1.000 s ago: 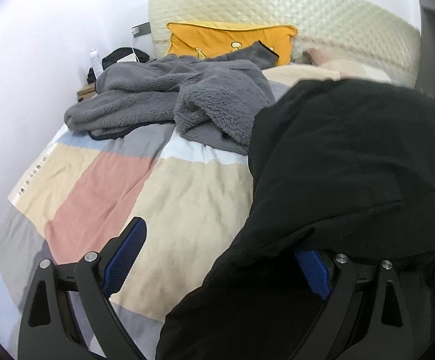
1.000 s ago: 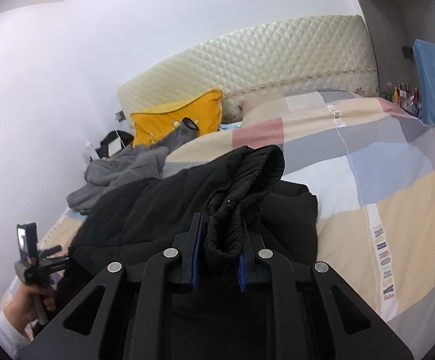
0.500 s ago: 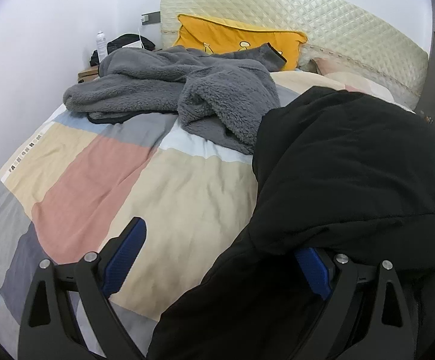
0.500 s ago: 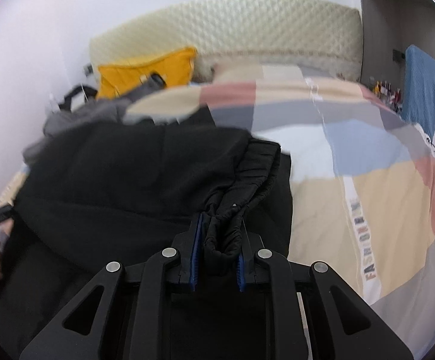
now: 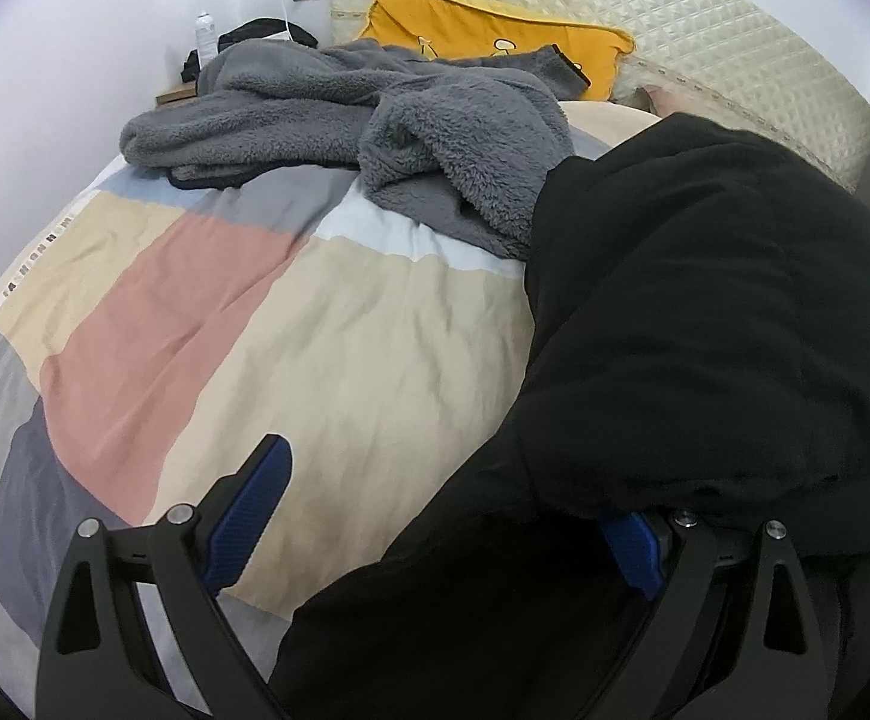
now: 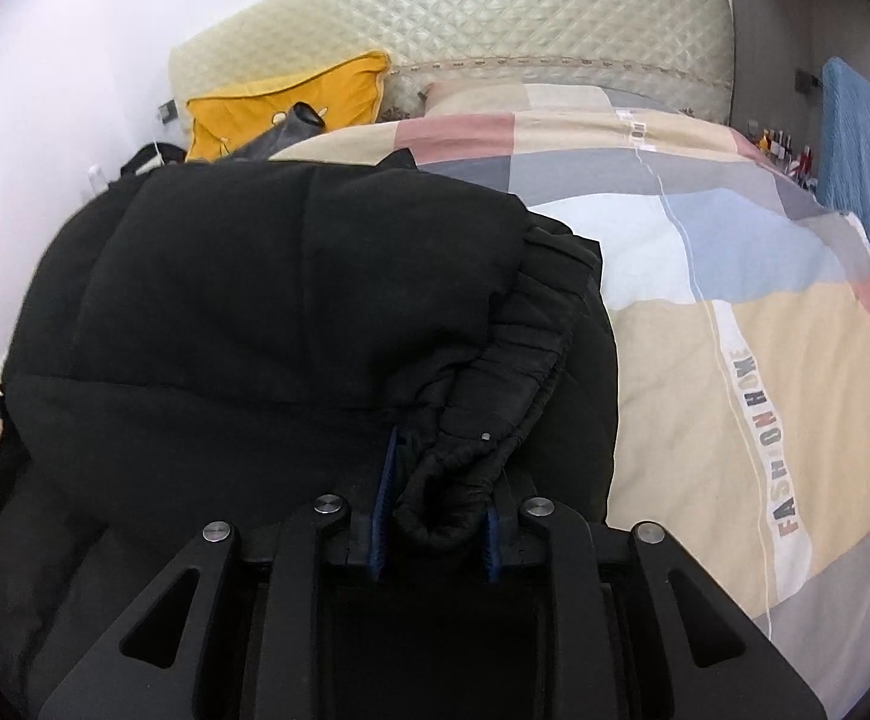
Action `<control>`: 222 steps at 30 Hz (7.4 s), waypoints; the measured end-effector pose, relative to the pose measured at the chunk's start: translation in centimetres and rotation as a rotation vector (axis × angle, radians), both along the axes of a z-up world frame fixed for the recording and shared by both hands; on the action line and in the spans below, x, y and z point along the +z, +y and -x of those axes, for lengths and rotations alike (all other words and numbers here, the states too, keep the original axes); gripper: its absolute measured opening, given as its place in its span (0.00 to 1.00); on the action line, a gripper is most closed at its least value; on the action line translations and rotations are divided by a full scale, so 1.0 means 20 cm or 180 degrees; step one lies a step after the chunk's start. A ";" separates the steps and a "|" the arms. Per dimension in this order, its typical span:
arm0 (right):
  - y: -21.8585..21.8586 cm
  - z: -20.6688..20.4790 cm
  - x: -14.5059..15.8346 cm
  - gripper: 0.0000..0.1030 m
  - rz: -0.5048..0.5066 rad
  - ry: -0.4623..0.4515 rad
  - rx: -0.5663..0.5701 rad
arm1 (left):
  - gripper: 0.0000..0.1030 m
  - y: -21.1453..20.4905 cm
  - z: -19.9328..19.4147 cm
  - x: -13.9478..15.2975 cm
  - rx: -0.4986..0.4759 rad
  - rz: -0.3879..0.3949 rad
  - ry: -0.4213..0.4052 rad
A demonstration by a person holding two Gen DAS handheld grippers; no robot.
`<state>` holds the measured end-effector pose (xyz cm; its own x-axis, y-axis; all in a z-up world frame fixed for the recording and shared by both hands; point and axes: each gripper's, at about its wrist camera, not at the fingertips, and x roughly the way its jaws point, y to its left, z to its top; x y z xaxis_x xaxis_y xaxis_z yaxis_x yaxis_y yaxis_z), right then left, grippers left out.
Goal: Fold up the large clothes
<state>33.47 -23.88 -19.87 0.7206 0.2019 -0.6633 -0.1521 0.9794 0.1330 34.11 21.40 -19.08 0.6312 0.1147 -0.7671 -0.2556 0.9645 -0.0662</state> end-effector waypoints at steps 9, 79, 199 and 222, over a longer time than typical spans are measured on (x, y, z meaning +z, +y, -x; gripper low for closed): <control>-0.03 0.20 0.13 0.54 -0.0269 -0.0121 -0.0163 | 0.93 -0.06 0.14 0.13 -0.0076 -0.0060 -0.0173; -0.44 1.23 0.04 0.76 -0.1268 0.1979 -0.0247 | 0.94 0.39 1.05 0.08 -0.0537 0.2264 0.1409; -0.66 1.61 0.94 0.04 -0.3031 -0.0805 0.0029 | 0.03 0.41 1.21 0.91 -0.1043 0.2895 -0.0100; -0.60 0.48 0.40 0.03 -0.2296 0.0471 -0.1021 | 0.08 0.15 0.29 0.59 -0.0168 0.2012 0.0593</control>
